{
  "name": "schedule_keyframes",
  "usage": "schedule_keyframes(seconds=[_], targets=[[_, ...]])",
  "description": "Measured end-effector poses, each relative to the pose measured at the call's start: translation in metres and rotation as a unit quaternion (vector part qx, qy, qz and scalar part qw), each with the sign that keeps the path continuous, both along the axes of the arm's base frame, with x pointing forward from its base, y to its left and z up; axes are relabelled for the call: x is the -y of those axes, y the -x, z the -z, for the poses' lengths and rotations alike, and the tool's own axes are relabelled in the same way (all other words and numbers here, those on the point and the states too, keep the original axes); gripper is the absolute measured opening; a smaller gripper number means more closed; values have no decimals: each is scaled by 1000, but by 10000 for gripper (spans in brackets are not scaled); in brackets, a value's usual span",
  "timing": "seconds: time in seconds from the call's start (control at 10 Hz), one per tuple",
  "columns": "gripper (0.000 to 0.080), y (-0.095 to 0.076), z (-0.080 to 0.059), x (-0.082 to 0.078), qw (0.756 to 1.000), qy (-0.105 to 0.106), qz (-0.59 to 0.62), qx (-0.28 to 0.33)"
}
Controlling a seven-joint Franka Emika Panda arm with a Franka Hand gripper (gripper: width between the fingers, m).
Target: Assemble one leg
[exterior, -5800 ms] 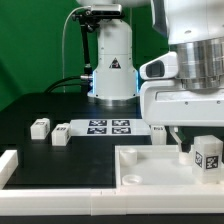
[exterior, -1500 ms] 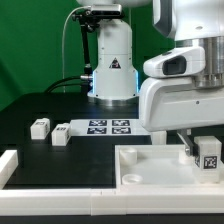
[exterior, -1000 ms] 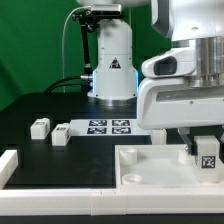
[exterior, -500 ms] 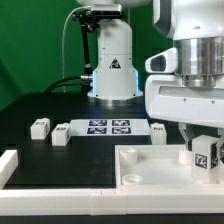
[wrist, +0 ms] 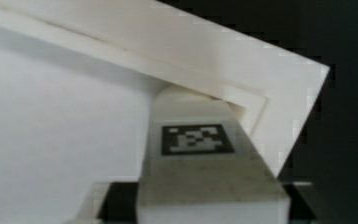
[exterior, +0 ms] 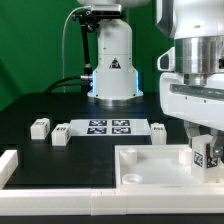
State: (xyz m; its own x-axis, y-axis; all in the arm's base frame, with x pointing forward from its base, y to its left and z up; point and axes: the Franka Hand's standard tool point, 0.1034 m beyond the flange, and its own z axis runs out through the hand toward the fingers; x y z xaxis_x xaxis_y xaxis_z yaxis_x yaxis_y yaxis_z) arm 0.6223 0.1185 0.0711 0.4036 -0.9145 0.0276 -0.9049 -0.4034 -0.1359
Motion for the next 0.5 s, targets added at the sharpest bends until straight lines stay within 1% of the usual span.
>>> schedule_keyframes(seconds=[0.1,0.2,0.3,0.4,0.5], targets=[[446,0,0,0,1000,2,-12,0],[572,0,0,0,997,12,-78,2],[572,0,0,-1,987,27,-160,4],[634,0,0,-2,970,42,-239,5],[645,0,0,-5,959,48,-280,5]])
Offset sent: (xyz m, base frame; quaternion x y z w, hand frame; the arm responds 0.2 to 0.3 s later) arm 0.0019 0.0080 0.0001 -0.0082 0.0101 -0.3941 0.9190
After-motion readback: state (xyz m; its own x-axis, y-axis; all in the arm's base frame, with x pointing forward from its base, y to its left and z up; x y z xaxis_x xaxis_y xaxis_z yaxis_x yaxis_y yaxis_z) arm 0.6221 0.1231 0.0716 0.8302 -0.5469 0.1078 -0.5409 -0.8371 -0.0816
